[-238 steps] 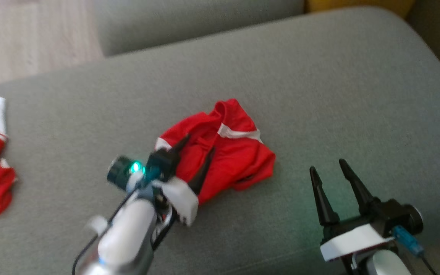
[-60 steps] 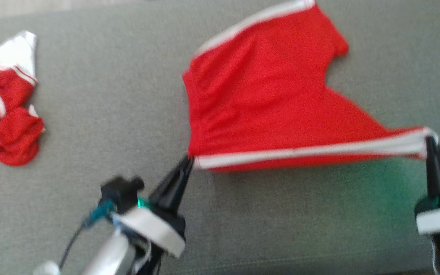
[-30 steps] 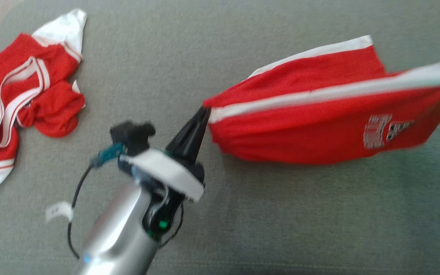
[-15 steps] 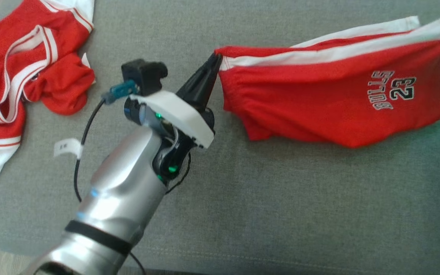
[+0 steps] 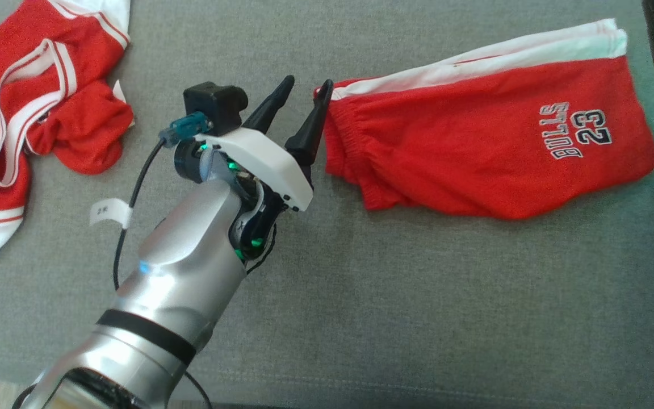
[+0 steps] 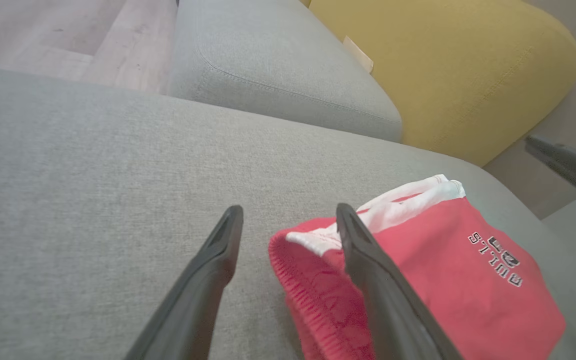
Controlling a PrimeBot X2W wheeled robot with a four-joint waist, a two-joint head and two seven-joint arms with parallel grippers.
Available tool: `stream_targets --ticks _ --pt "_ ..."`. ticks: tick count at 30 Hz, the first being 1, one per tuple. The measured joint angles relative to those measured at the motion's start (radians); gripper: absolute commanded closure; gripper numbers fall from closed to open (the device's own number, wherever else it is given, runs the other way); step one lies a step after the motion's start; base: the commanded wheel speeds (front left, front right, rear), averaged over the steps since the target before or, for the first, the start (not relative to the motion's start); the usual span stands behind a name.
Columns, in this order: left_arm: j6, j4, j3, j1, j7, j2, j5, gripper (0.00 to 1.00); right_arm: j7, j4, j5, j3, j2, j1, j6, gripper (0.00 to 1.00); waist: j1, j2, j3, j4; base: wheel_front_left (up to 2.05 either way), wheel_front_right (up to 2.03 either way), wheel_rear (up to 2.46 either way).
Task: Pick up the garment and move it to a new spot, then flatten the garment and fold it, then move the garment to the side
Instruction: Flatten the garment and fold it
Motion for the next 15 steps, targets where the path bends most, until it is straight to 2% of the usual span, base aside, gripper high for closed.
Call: stream_targets --ticks 4,7,11,15 --pt "0.051 -0.013 0.024 0.013 -0.008 0.003 0.067 0.00 -0.089 -0.011 0.011 0.027 -0.001 0.019 0.000 0.00 0.0000 0.0000 -0.038 -0.005 0.00 0.00 0.00" --pt "0.102 -0.119 0.097 0.083 -0.008 0.015 0.150 0.00 -0.129 -0.044 0.033 0.055 0.002 0.084 0.000 0.00 0.0000 0.0000 -0.077 -0.012 0.00 0.00 0.00" --pt "0.167 -0.299 0.184 0.294 -0.008 0.040 0.291 0.00 -0.176 -0.055 0.018 0.075 0.016 0.225 0.000 0.00 0.0000 0.0000 -0.136 -0.021 0.00 0.00 0.00" --pt "0.215 -0.477 0.250 0.543 -0.008 0.043 0.419 0.00 -0.191 -0.046 -0.007 0.054 0.063 0.343 0.000 0.00 0.0000 0.0000 -0.202 -0.021 0.00 0.00 0.00"
